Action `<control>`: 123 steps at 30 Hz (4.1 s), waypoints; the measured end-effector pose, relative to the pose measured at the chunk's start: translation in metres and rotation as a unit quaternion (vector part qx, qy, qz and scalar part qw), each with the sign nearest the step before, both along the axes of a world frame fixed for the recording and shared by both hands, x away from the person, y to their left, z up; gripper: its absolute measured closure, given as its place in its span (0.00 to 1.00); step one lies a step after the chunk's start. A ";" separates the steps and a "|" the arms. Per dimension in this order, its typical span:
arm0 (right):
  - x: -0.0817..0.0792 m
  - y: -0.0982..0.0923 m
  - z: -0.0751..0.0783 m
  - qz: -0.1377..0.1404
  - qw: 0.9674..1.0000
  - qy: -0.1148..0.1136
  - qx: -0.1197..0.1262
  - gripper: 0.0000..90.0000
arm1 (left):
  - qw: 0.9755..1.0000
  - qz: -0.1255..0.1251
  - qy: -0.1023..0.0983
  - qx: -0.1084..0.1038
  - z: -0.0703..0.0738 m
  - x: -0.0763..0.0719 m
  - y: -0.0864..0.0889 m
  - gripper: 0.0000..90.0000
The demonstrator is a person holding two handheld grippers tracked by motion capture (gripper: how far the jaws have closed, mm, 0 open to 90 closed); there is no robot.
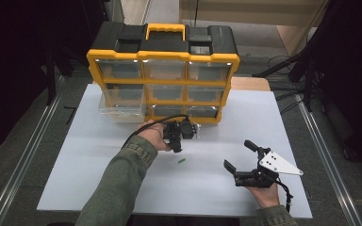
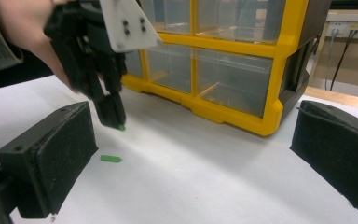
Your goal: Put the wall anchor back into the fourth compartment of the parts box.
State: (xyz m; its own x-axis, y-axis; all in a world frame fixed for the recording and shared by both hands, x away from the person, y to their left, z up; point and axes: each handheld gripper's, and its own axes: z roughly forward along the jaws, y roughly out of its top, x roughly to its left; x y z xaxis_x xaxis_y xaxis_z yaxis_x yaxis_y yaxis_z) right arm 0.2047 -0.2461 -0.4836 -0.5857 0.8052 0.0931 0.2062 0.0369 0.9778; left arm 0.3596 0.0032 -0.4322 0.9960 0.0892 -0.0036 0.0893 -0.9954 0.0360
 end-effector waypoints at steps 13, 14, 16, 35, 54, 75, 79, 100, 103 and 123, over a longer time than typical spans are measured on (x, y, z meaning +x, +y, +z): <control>-0.001 0.000 0.001 -0.001 1.000 -0.002 0.010 0.00 | 1.000 0.004 -0.020 -0.009 0.066 -0.004 0.019 0.93; -0.001 0.000 0.001 -0.001 1.000 -0.002 0.010 0.00 | 1.000 0.002 -0.023 -0.005 0.072 -0.005 0.020 0.93; -0.001 0.000 0.001 -0.001 1.000 -0.002 0.011 0.00 | 1.000 0.000 -0.030 -0.002 0.085 -0.005 0.023 0.93; -0.002 -0.004 0.000 -0.006 1.000 -0.001 0.017 0.00 | 0.993 0.063 -0.098 0.002 0.177 0.026 0.080 0.93; -0.001 -0.004 0.000 -0.006 1.000 -0.001 0.016 0.00 | 0.987 0.124 -0.098 0.007 0.169 0.047 0.112 0.78; -0.001 -0.004 0.000 -0.003 1.000 -0.002 0.018 0.00 | 0.987 0.113 -0.109 -0.026 0.161 0.008 0.074 0.11; -0.001 -0.004 0.000 -0.004 1.000 -0.001 0.019 0.00 | 0.987 0.110 -0.113 -0.023 0.150 0.000 0.066 0.07; -0.002 -0.003 0.000 -0.003 1.000 -0.002 0.015 0.00 | 0.993 0.082 -0.081 -0.023 0.057 -0.033 0.014 0.07; -0.002 -0.003 0.000 -0.002 1.000 -0.003 0.016 0.00 | 0.994 0.075 -0.080 -0.022 0.046 -0.035 0.009 0.07; -0.002 -0.003 0.000 -0.001 1.000 -0.002 0.015 0.00 | 0.995 0.070 -0.075 0.009 -0.021 -0.036 -0.012 0.08</control>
